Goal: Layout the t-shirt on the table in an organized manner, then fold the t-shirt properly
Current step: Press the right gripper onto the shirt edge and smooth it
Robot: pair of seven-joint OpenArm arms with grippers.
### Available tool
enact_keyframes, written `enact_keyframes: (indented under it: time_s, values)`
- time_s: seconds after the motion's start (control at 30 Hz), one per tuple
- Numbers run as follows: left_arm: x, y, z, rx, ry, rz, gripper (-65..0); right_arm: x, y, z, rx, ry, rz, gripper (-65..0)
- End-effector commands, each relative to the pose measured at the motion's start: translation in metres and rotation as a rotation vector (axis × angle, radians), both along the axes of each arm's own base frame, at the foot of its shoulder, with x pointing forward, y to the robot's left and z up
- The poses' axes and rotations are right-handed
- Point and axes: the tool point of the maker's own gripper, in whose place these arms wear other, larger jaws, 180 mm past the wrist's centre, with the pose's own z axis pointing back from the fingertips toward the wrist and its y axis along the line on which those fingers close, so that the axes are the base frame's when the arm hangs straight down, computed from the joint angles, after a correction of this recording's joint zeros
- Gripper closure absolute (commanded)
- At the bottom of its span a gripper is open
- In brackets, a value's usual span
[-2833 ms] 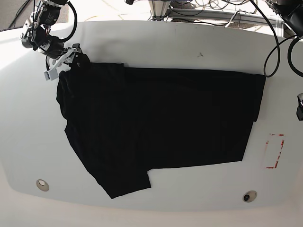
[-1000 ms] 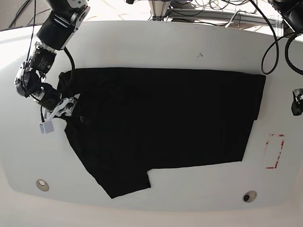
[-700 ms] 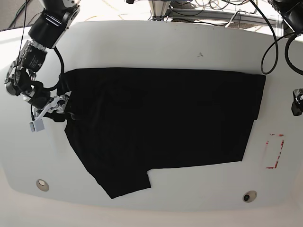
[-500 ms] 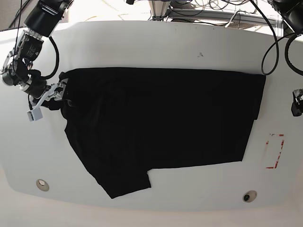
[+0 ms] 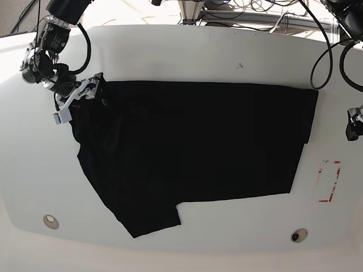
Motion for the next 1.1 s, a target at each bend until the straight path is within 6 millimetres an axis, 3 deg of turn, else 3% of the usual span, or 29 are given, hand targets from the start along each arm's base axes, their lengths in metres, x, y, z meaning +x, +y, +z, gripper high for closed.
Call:
enact_keyframes:
  time_s: [0.0, 0.3, 0.47, 0.67, 0.93, 1.07]
  values:
    - [0.005, 0.003, 0.017, 0.03, -0.046, -0.008, -51.4, 0.01, 0.01, 0.007, 0.001, -0.041, 0.013, -64.5]
    - [0.004, 0.005, 0.018, 0.032, -0.048, -0.003, -51.4, 0.021, 0.043, 0.0, 0.002, -0.027, 0.066, -59.8]
    - [0.004, 0.006, 0.018, 0.033, -0.047, -0.002, -51.4, 0.036, 0.064, -0.004, 0.049, -0.018, 0.102, -59.8]
    - [0.004, 0.006, 0.019, 0.036, -0.049, -0.004, -51.4, 0.058, 0.072, -0.012, 0.131, 0.008, 0.09, -59.6]
    - [0.005, 0.002, 0.027, 0.059, -0.069, -0.016, -51.3, 0.113, 0.07, 0.034, 0.146, -0.127, 0.088, -59.8]
    - [0.006, 0.0, 0.029, 0.062, -0.076, -0.019, -51.3, 0.125, 0.063, 0.05, 0.126, -0.157, 0.093, -59.8]
